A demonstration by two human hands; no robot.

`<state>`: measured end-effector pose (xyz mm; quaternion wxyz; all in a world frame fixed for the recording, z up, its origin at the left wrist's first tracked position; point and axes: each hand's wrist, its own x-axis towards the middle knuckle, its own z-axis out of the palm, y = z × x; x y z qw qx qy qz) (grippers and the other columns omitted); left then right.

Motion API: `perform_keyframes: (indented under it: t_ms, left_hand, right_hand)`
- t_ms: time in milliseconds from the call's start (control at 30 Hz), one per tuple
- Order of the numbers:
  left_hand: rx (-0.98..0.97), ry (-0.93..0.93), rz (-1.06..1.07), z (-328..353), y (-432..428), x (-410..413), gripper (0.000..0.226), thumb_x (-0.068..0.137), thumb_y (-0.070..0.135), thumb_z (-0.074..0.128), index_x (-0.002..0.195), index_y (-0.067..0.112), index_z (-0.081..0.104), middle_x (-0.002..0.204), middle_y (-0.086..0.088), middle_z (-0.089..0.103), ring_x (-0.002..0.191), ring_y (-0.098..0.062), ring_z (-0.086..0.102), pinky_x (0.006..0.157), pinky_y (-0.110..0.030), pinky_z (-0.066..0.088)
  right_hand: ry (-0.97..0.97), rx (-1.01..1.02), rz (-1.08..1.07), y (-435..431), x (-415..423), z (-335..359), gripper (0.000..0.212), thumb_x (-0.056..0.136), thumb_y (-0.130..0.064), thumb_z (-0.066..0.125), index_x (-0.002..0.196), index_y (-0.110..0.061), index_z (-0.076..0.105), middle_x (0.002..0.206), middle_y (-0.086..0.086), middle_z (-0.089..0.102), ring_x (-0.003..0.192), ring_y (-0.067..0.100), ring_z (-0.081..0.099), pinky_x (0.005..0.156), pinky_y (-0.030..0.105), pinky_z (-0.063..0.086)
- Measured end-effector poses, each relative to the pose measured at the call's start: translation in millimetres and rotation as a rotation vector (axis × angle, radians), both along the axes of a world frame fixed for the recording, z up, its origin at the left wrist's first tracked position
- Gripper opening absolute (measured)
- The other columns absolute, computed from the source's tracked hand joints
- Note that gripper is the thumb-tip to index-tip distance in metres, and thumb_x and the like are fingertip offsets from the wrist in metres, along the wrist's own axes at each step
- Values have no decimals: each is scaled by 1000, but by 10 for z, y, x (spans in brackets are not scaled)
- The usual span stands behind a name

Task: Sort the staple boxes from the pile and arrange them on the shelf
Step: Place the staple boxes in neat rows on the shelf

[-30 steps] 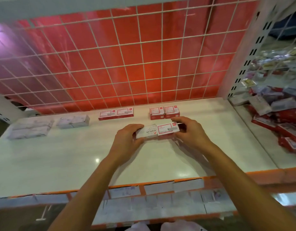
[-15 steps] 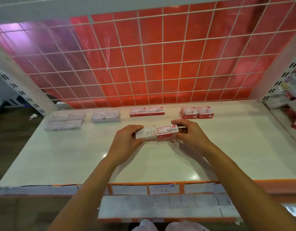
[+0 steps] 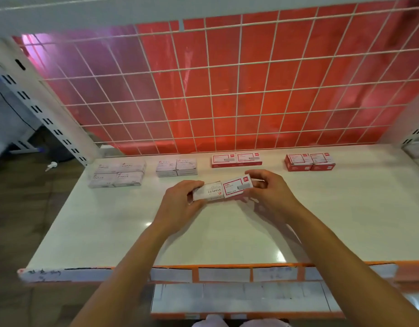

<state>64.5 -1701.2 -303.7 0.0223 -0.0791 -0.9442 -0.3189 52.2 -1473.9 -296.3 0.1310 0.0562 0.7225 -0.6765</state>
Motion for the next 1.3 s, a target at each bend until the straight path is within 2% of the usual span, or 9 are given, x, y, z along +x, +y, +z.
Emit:
perform_keyframes:
  t_ms: [300, 500, 633, 800, 933, 1067, 1133, 1233, 1300]
  left_hand:
    - [22, -13, -61, -23, -319, -32, 45, 82, 21, 73, 126, 17, 61, 123, 2, 62, 101, -2, 51, 76, 5, 36]
    - [57, -20, -101, -43, -505, -48, 44, 81, 21, 73, 124, 19, 62, 121, 5, 62, 99, -2, 53, 77, 3, 37]
    - [45, -15, -134, -45, -589, -31, 45, 82, 25, 72, 125, 19, 61, 121, 6, 61, 99, 0, 51, 77, 3, 36]
    - [69, -18, -136, -64, -635, 8, 46, 81, 23, 73, 126, 18, 61, 123, 4, 62, 102, -3, 54, 78, 3, 38]
    - [81, -14, -135, -60, -607, 9, 46, 81, 22, 73, 125, 17, 61, 123, 3, 62, 104, -3, 54, 80, 2, 38]
    - [85, -13, -126, -44, -538, -9, 45, 82, 22, 73, 125, 16, 61, 124, 3, 61, 105, -4, 53, 81, 2, 38]
    - [84, -15, -118, -37, -493, -21, 45, 82, 20, 73, 125, 16, 61, 124, 2, 62, 104, -4, 53, 80, 4, 36]
    - [74, -21, -109, -30, -427, -39, 46, 82, 22, 73, 126, 16, 61, 124, 3, 62, 103, -3, 53, 77, 6, 35]
    - [68, -23, -98, -25, -386, -46, 46, 83, 23, 73, 126, 16, 60, 124, 3, 61, 102, -2, 51, 75, 6, 35]
  right_hand:
    - [-21, -156, -135, -300, -31, -95, 32, 89, -1, 60, 118, -12, 54, 101, 11, 71, 90, 23, 70, 76, 34, 58]
    - [-14, -115, -241, -470, -28, -47, 16, 96, -7, 50, 106, -7, 62, 97, 12, 65, 76, 17, 66, 51, 19, 51]
    - [27, 44, -230, -507, -43, -96, 17, 96, -13, 51, 102, -17, 67, 101, 5, 68, 83, 14, 66, 58, 20, 53]
    - [-38, -7, -311, -564, -52, -152, 21, 96, -5, 48, 110, -14, 61, 104, 11, 66, 90, 24, 67, 64, 27, 58]
    - [-9, 194, -311, -500, -94, -180, 29, 91, -5, 50, 108, -27, 59, 114, 10, 64, 98, 24, 66, 83, 41, 57]
    - [128, 448, -107, -419, -50, -133, 53, 79, 12, 52, 120, -21, 60, 118, -4, 49, 105, 10, 52, 70, 4, 46]
    - [189, 613, -26, -403, -29, -129, 44, 82, 6, 59, 119, -18, 62, 113, -6, 50, 102, 6, 47, 67, -4, 37]
    - [276, 823, -43, -396, -79, -168, 29, 85, -17, 67, 114, -17, 65, 116, 1, 61, 104, 16, 54, 85, 14, 42]
    - [293, 893, -66, -393, -130, -215, 27, 85, -27, 67, 111, -17, 66, 113, 4, 63, 100, 19, 54, 83, 25, 44]
